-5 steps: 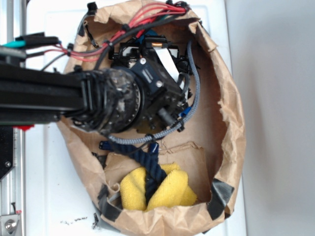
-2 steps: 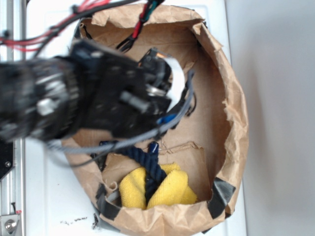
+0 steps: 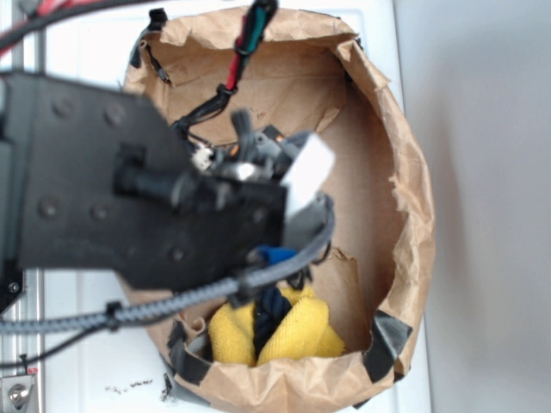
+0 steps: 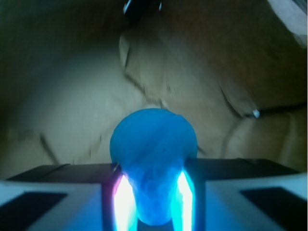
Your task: Grab the blue ball.
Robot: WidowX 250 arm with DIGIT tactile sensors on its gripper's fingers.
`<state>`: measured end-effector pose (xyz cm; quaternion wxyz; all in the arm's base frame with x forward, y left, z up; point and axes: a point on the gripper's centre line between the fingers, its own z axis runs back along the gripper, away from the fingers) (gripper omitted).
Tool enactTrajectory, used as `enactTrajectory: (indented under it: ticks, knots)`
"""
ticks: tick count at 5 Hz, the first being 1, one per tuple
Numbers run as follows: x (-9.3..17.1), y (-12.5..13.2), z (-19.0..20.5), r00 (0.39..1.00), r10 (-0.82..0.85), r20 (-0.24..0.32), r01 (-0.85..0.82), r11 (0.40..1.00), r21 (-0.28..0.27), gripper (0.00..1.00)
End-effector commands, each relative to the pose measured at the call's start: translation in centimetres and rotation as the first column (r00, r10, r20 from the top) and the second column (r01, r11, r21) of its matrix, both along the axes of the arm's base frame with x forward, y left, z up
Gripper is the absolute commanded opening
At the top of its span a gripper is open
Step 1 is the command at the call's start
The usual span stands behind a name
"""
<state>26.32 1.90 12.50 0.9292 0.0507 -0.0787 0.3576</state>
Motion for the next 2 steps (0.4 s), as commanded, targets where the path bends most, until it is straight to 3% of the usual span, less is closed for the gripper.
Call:
enactTrajectory:
  ticks: [1,2]
  knots:
    - [0.44,0.94,6.35,0.994,-0.043,-0.100,0.038,0.998,-0.051,0.00]
    - [0.34,0.90,6.54,0.998,-0.045,-0.040,0.043,0.998,-0.051,0.00]
